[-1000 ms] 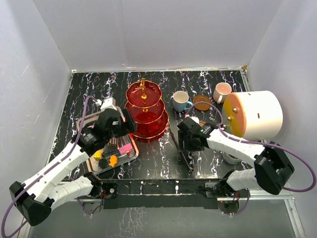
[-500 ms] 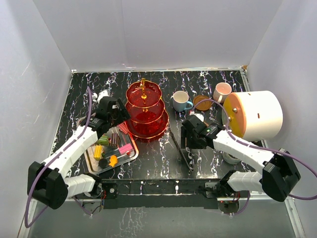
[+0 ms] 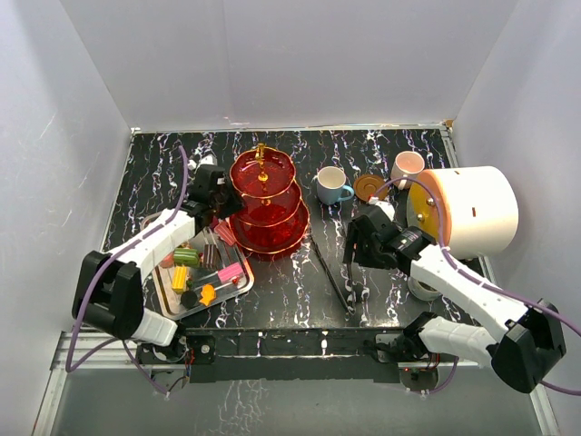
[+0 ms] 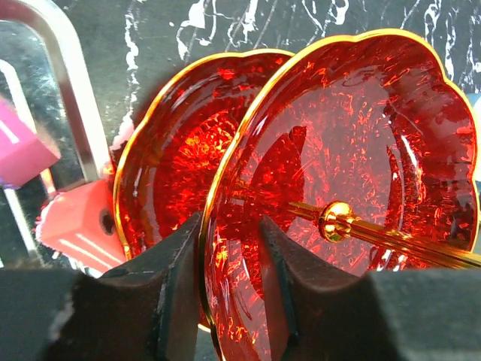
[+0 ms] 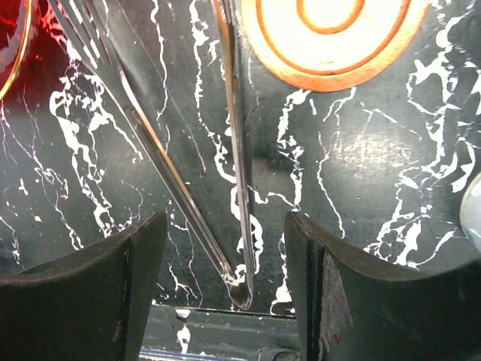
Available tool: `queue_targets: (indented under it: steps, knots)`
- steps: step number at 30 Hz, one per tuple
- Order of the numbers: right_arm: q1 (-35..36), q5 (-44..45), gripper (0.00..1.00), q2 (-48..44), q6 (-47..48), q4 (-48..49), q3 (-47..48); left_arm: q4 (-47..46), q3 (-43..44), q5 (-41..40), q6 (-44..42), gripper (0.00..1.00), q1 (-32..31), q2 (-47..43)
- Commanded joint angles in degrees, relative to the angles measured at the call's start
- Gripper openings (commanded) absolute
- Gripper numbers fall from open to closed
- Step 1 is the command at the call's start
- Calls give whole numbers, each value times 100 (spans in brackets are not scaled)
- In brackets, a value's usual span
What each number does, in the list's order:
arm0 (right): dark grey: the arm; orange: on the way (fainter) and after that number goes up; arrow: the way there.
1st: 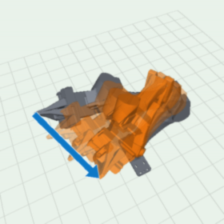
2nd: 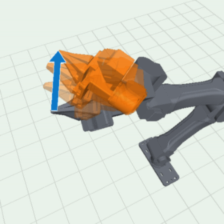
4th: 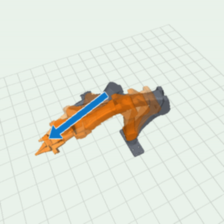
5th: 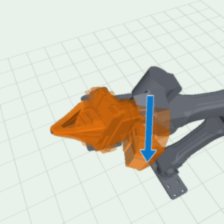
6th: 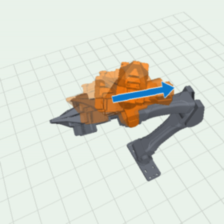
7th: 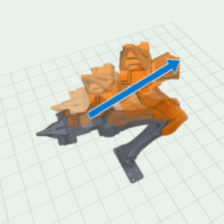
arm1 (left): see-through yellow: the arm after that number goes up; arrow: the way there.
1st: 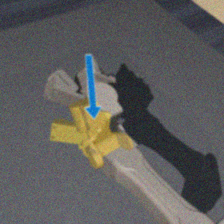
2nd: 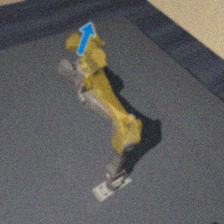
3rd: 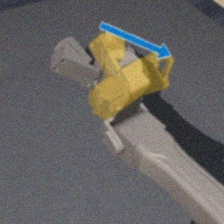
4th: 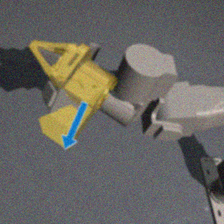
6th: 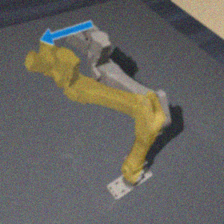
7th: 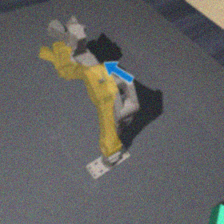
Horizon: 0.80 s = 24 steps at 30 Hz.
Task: Serve the afternoon tea
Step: Adjust the desert table at the center of the board.
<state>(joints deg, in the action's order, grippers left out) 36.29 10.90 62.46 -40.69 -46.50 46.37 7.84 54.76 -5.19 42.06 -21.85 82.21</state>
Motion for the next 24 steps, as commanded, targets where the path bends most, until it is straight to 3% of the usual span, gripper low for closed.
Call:
queue_targets:
  steps: [1, 8, 18, 24]
  knots:
    - [-123, 425, 62, -262, -161, -80, 208, -447, 170, 667, -49, 29, 14, 174]
    - [-193, 418, 62, -245, -183, -74, 115, -691, 502, 1162, 152, 26, -82, 689]
    - [-236, 9, 63, -3, -32, 123, 27, -845, 1142, 1310, 412, 32, -326, 1420]
    - [-240, -483, 75, 436, 171, -190, 97, -307, 1265, 770, 69, 59, -329, 1014]
